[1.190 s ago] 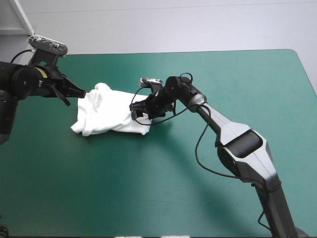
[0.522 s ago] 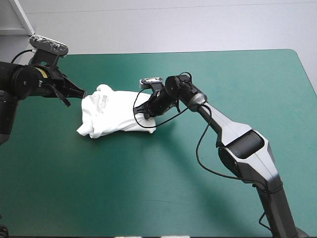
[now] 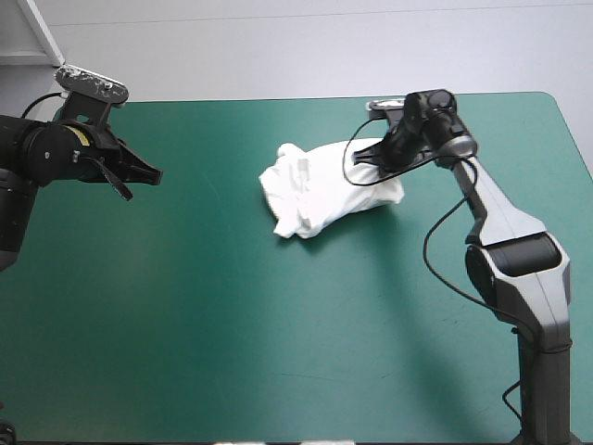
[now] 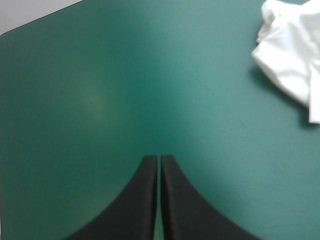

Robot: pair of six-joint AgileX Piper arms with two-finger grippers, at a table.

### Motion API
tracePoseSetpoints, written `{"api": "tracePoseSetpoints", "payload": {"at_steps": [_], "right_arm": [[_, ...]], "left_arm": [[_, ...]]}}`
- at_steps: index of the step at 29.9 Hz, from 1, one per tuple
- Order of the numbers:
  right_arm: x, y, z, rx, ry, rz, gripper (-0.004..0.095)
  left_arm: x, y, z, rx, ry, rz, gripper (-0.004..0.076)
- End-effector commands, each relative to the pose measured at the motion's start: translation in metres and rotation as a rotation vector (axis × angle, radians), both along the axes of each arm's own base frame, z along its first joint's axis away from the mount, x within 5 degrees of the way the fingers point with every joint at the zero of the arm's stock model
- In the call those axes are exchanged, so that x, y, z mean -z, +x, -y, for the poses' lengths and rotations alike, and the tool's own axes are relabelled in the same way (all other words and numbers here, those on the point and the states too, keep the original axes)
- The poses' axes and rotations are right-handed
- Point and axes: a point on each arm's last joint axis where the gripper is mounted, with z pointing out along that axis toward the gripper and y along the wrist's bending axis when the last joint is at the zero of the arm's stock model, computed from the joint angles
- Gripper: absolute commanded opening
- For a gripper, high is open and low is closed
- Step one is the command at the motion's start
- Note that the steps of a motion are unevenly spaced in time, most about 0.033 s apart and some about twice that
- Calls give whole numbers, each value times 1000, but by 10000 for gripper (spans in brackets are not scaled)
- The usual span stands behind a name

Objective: Fold the cloth

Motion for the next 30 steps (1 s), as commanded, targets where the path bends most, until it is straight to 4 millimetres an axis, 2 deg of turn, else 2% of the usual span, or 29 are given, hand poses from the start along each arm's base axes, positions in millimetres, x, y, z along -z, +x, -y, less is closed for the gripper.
{"api": "tracePoseSetpoints", "payload": {"at_steps": [1, 5, 9, 10, 12, 16, 18, 21, 24, 27, 29, 30], "right_arm": [[-50, 1, 68, 137, -68, 151, -18], [-50, 5, 143, 290, -127, 152, -17], [-50, -1, 201, 411, -61, 141, 13], [-51, -2, 211, 424, -29, 140, 65], [-51, -5, 225, 440, 31, 142, 241], [-55, -8, 232, 458, 61, 150, 613], [-57, -9, 232, 459, 56, 154, 663], [-60, -10, 230, 464, 81, 160, 616], [-75, -16, 226, 486, 129, 184, 479], [-97, -31, 213, 442, 200, 217, 204], [-111, -45, 199, 361, 193, 241, -21], [-116, -53, 193, 338, 177, 247, -8]], "left_arm": [[-13, -16, -3, -1, -9, 16, 19], [-13, -16, -3, -1, -9, 15, 19], [-12, -15, -3, -1, -8, 13, 19], [-12, -15, -3, 0, -9, 15, 19], [-13, -15, -3, -2, -6, 22, 19], [-13, -14, -3, -1, -8, 30, 19], [-14, -14, -3, 0, -9, 37, 19], [-14, -13, -3, -3, -2, 44, 19], [-16, -12, -5, -10, 13, 67, 19], [-19, -9, -5, -11, 20, 114, 19], [-22, -8, -5, -6, 15, 150, 19], [-23, -7, -4, -4, 10, 168, 19]]}}
